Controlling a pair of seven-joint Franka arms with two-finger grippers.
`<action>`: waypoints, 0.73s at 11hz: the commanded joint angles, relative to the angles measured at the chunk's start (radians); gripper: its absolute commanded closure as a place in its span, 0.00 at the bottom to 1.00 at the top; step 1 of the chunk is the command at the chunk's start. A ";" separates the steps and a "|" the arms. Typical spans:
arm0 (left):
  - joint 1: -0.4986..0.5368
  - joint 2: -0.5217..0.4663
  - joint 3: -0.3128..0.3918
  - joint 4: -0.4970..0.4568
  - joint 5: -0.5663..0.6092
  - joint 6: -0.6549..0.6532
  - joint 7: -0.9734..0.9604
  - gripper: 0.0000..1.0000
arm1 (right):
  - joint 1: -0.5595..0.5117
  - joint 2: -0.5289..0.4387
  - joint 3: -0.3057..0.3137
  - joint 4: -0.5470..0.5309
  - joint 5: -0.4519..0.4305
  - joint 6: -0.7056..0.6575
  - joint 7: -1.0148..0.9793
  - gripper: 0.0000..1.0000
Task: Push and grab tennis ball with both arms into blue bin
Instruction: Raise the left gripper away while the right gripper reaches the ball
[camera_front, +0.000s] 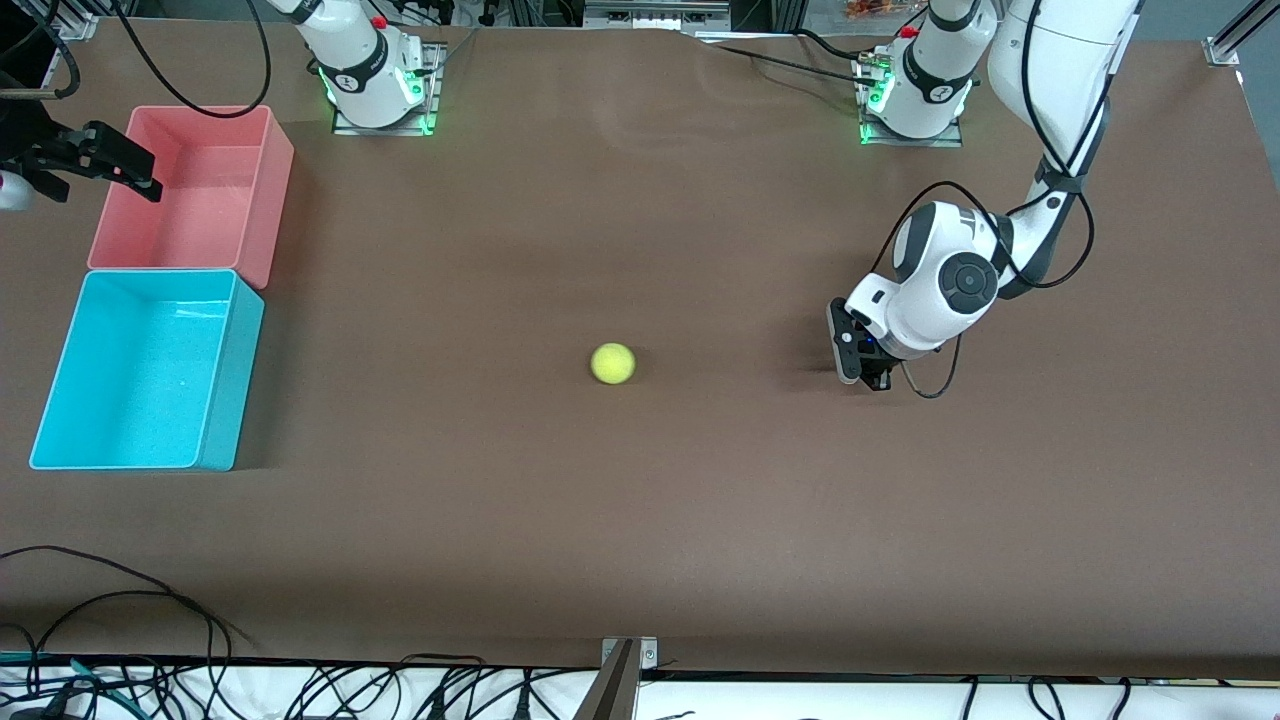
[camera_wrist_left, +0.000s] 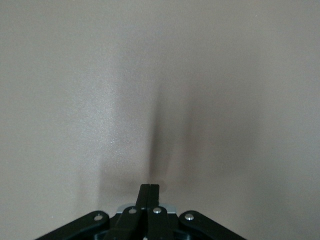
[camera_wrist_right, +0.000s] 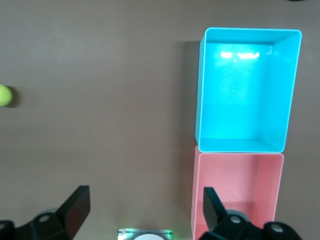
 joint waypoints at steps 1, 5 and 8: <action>-0.004 0.002 0.001 0.014 -0.026 -0.004 0.008 1.00 | -0.007 -0.007 0.005 -0.008 -0.010 0.004 0.007 0.00; -0.004 0.002 0.001 0.014 -0.024 -0.004 0.008 1.00 | -0.004 0.003 0.006 -0.008 -0.006 0.003 0.009 0.00; -0.004 0.002 0.001 0.014 -0.024 -0.004 0.008 1.00 | -0.001 0.004 0.012 -0.010 -0.006 0.003 0.005 0.00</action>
